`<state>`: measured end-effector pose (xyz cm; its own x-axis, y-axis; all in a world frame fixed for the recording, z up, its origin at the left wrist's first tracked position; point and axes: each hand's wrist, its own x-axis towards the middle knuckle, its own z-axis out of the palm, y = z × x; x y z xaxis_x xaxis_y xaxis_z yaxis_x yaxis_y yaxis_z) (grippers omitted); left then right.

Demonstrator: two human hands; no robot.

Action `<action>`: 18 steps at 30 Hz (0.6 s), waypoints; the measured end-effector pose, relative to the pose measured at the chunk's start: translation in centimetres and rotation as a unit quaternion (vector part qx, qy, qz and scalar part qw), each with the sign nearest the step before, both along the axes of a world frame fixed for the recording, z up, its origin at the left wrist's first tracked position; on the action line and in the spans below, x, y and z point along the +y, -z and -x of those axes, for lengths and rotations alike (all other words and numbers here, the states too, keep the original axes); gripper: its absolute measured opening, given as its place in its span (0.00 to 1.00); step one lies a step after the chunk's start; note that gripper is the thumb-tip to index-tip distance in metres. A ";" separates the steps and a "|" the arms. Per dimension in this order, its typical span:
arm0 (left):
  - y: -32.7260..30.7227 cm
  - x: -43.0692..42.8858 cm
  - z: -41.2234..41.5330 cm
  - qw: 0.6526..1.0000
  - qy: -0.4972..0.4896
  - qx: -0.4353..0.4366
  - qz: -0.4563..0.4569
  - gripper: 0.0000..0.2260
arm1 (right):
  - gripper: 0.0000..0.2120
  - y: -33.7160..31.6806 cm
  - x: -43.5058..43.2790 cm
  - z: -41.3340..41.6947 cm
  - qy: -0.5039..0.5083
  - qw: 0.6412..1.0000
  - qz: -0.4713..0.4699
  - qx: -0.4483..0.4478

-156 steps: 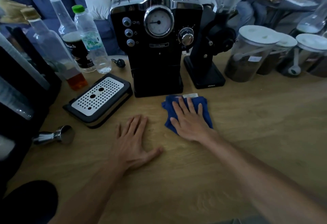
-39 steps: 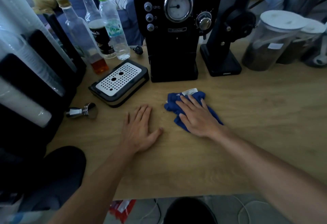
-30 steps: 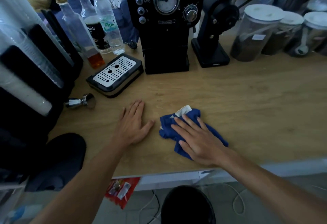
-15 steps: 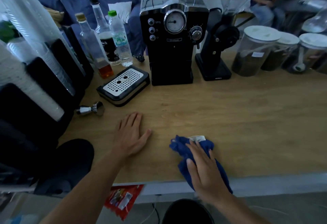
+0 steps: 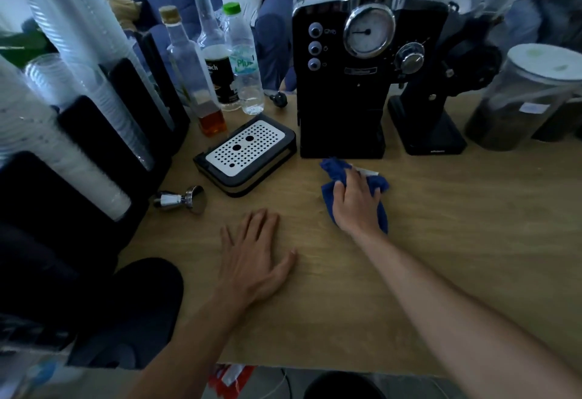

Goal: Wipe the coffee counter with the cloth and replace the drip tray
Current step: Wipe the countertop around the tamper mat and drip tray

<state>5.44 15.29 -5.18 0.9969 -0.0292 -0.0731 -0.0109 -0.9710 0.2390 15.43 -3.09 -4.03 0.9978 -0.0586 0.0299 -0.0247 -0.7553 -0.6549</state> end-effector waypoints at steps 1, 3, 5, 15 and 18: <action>0.0 0.0 0.0 1.000 0.000 0.003 0.003 0.38 | 0.22 0.1 0.3 -1.0 -0.011 1.000 0.024 0.007; -0.1 0.2 -0.1 1.000 0.000 0.003 0.009 0.39 | 0.23 0.5 0.8 -2.5 -0.050 0.995 0.089 0.020; -0.2 0.3 -0.2 1.000 0.001 0.004 0.013 0.39 | 0.24 0.6 0.8 -3.1 -0.098 0.982 0.157 0.027; -0.5 1.2 0.0 0.996 -0.004 0.003 0.085 0.24 | 0.32 0.6 -2.6 7.1 -0.317 0.921 0.226 -0.012; -0.7 1.4 1.0 0.998 0.007 0.001 0.069 0.24 | 0.30 0.7 -3.6 11.8 -0.334 0.912 0.236 -0.020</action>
